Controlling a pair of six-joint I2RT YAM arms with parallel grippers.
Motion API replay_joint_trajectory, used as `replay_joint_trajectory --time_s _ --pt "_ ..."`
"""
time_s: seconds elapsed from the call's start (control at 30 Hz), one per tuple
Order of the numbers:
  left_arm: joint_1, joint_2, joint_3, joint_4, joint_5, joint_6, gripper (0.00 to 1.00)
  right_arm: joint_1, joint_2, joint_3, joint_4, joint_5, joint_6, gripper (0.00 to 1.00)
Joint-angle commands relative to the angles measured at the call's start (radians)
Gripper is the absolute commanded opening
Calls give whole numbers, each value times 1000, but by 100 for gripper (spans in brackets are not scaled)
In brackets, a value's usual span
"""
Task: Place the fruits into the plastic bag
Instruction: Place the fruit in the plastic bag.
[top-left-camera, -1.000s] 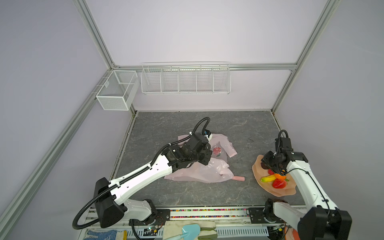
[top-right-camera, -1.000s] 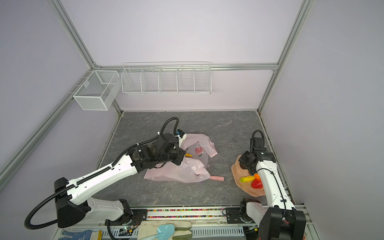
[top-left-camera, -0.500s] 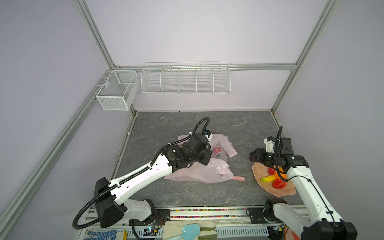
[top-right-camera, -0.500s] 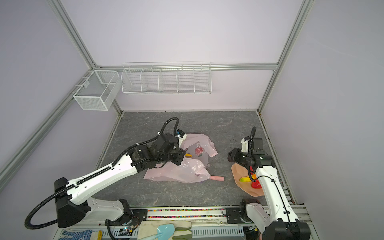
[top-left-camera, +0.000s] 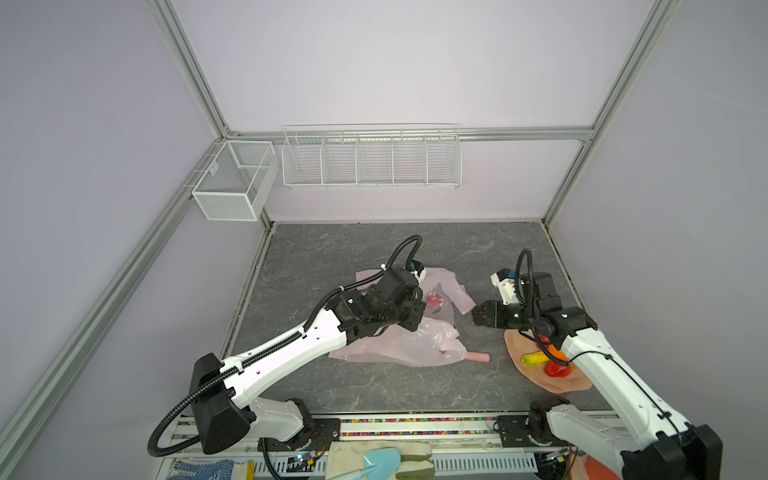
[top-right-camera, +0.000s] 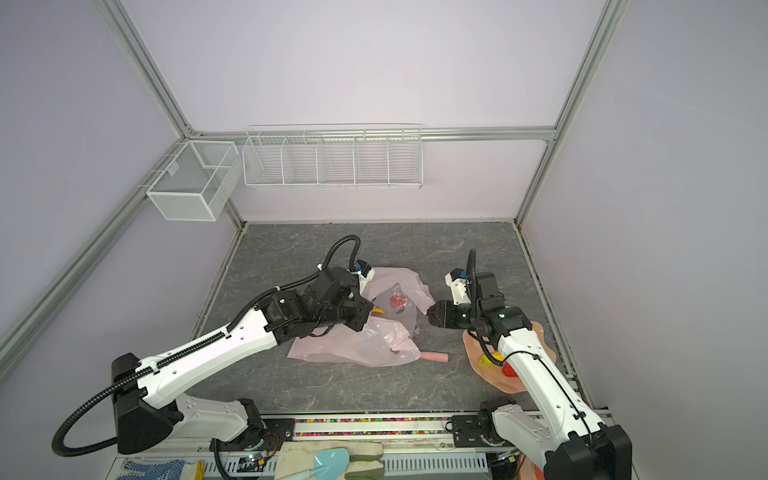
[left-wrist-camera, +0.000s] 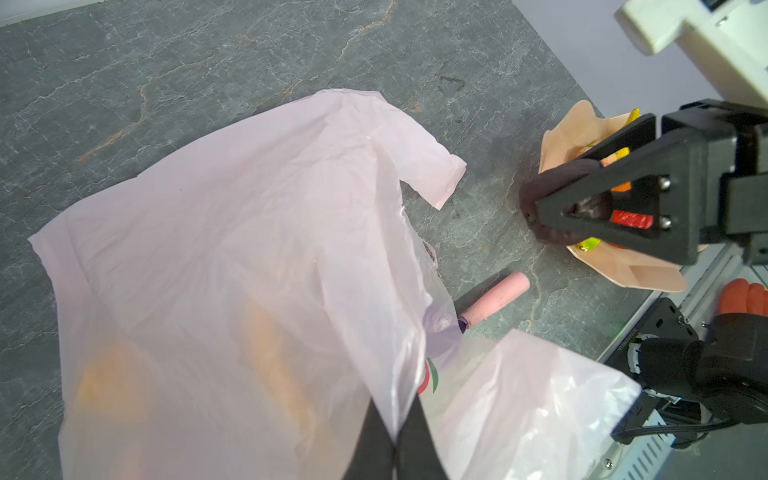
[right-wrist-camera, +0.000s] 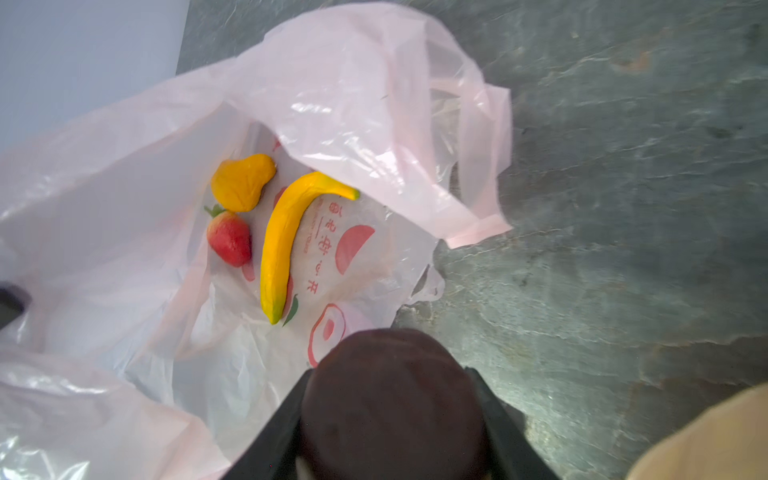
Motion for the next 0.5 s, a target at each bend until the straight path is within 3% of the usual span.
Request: replay_joint_trajectory --time_s 0.0,0.23,0.47 --pt "-6 15 29 -4 7 -8 0 70 32 24 46 -6 -47 48" --pt "-6 13 36 -5 0 -14 0 266 82 13 93 39 -24 47" --pt "-6 7 35 -7 -4 -13 0 394 130 -25 166 39 28 47"
